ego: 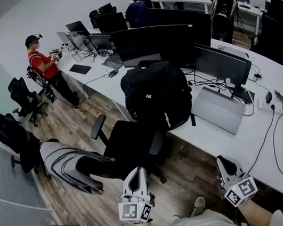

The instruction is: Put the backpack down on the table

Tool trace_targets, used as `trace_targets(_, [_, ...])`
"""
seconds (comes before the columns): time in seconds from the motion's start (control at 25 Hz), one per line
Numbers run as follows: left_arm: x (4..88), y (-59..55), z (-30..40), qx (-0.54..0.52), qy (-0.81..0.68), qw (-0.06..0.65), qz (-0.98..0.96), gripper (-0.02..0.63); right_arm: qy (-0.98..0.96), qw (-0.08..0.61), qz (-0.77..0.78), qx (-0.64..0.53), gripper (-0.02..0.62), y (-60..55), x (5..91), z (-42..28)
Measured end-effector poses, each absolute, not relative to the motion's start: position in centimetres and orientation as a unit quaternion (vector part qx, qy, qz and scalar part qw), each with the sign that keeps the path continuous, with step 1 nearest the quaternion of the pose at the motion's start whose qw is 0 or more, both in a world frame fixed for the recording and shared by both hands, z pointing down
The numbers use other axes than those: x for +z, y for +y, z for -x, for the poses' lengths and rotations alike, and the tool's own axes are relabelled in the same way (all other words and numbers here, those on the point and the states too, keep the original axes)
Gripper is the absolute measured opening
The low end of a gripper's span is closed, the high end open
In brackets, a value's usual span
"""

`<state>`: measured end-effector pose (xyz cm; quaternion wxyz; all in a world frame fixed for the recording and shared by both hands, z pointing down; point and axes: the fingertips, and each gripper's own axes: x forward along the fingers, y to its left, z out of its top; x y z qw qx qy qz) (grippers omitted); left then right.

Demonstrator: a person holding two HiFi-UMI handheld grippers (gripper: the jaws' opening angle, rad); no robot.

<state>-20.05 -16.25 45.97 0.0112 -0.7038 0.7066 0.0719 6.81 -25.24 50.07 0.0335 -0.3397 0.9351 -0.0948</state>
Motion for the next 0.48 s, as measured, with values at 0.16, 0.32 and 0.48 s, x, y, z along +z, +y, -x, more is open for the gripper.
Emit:
trace_targets(0.16, [45.8, -13.8, 19.1, 0.07, 0.674, 0.012, 0.735, 0.009, 0.928, 0.033, 0.36, -0.093, 0.025, -21.8, 49.7, -6.2])
trace_targets(0.32, [46.6, -10.9, 18.6, 0.072, 0.65, 0.005, 0.757, 0.009, 0.92, 0.04, 0.38, -0.087, 0.026, -17.9, 49.3, -6.1])
trace_targets(0.48, [46.9, -8.5, 17.8, 0.072, 0.635, 0.008, 0.769, 0.009, 0.906, 0.049, 0.413, -0.082, 0.025, -15.4, 48.8, -7.6])
